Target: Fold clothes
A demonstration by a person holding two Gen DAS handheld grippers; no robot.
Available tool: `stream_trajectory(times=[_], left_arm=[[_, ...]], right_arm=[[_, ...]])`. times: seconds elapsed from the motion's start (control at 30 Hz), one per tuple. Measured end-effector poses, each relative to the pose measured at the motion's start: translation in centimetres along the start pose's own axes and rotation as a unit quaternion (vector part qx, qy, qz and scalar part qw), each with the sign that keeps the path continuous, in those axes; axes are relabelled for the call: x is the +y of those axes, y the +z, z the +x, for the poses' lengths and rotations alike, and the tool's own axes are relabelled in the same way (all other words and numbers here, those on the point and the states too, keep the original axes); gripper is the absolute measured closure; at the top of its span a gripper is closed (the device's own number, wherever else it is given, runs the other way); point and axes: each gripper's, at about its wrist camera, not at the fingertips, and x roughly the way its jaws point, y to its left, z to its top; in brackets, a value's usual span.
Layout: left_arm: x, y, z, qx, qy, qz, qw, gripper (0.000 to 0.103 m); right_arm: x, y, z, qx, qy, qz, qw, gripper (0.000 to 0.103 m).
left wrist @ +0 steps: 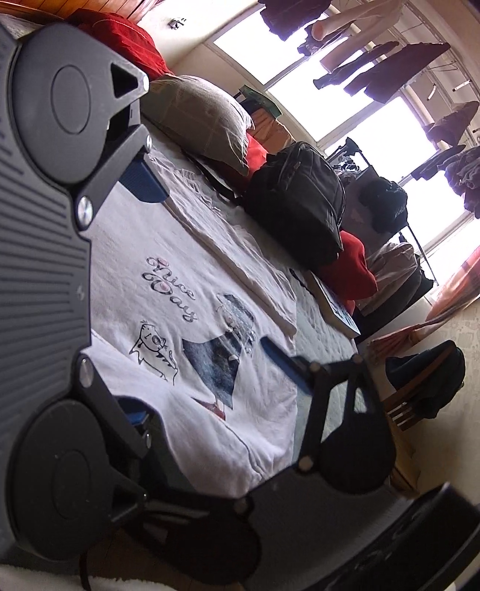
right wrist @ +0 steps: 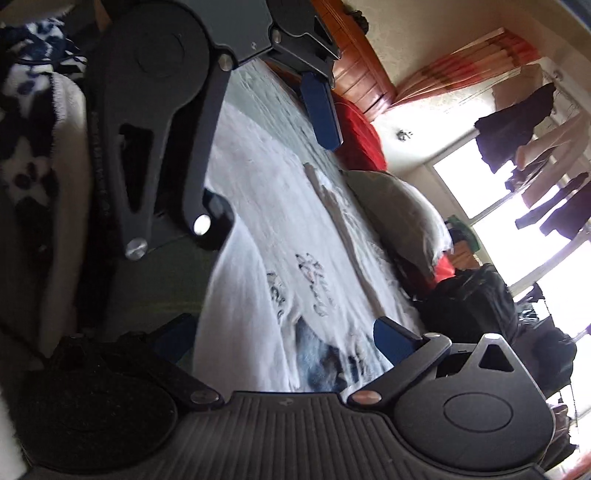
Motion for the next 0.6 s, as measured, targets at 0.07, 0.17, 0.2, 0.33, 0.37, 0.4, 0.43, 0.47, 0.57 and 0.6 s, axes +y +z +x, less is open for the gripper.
stream_trajectory(times=[0.07,0.17,0.2,0.33,0.37,0.4,0.43,0.47,0.57,0.6], left_arm=[[-0.2,-0.5,-0.2,0.001,-0.014,-0.003,0.9999,0.001],[-0.8,-1.6,-0.2,0.011,-0.029,0.004,0.9995,0.001],[-0.8,-1.8,-0.1,0.014,-0.02,0.007,0.9997,0.001],[-0.8,-2.8,0.0,0.03,0.015,0.019,0.9993,0.001],[-0.8,-3.1,0.1,0.033,0.024,0.022,0.9989,0.001],[-0.8,-3.4,0.1,0.037,0.033,0.025,0.9984,0.001],[-0.8,-3.6,0.1,0.041,0.042,0.028,0.9979,0.001],[-0.8,-3.9,0.2,0.045,0.051,0.031,0.9972,0.001],[-0.7,-4.6,0.2,0.056,0.074,0.045,0.9947,0.001],[-0.5,-4.8,0.2,0.059,0.08,0.052,0.9937,0.001]], right_arm=[[-0.5,0.2,0.1,0.003,-0.035,0.009,0.999,0.0],[-1.7,-0.1,-0.2,0.005,-0.062,0.028,0.998,0.0],[-2.0,-0.2,-0.4,0.004,-0.063,0.035,0.997,0.0],[-2.3,-0.2,-0.7,0.002,-0.066,0.039,0.997,0.0],[-2.2,-0.2,-0.7,0.003,-0.068,0.037,0.997,0.0],[-2.2,-0.2,-0.6,0.004,-0.067,0.036,0.997,0.0],[-2.1,-0.2,-0.5,0.005,-0.065,0.035,0.997,0.0],[-2.0,-0.2,-0.5,0.005,-0.064,0.034,0.997,0.0],[-2.1,-0.4,-0.5,0.007,-0.06,0.041,0.997,0.0],[-2.2,-0.5,-0.5,0.006,-0.06,0.044,0.997,0.0]])
